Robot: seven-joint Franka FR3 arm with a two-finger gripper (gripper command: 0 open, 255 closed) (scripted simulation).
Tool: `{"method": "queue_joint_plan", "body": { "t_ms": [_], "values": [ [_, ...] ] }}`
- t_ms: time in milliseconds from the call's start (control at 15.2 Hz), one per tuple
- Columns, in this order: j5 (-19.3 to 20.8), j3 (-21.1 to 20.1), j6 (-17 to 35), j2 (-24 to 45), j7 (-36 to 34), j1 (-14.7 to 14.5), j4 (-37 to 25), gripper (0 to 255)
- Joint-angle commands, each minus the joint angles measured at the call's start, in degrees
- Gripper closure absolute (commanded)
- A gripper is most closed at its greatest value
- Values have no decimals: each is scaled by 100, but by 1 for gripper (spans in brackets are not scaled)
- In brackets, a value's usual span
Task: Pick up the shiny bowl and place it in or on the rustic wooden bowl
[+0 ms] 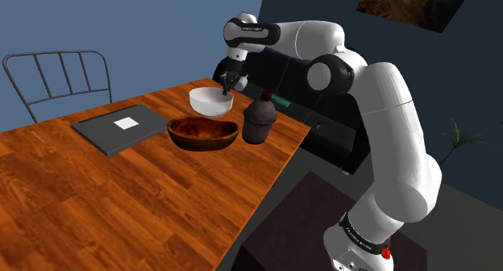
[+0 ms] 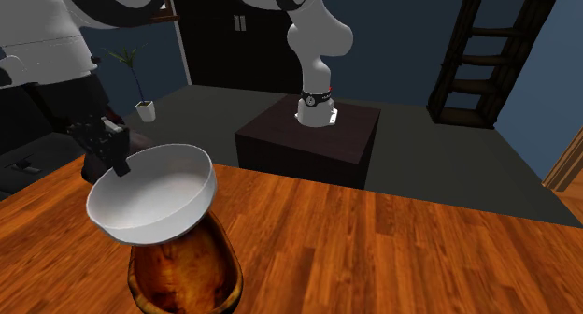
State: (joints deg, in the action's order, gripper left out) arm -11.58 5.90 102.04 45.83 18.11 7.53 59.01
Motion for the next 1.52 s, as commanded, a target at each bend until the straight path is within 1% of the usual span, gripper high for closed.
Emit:
{"method": "queue_joint_plan", "body": {
  "t_ms": [0,528,1056,1122,1452],
  "values": [
    [-7,-2,154,-1,18,-12,149,255],
    [-38,-16,645,141,89,-27,504,255],
    [-37,-17,644,143,89,-27,501,255],
    [-37,-17,644,141,89,-26,504,0],
    [-37,-17,644,143,89,-27,501,0]
  ]
}}
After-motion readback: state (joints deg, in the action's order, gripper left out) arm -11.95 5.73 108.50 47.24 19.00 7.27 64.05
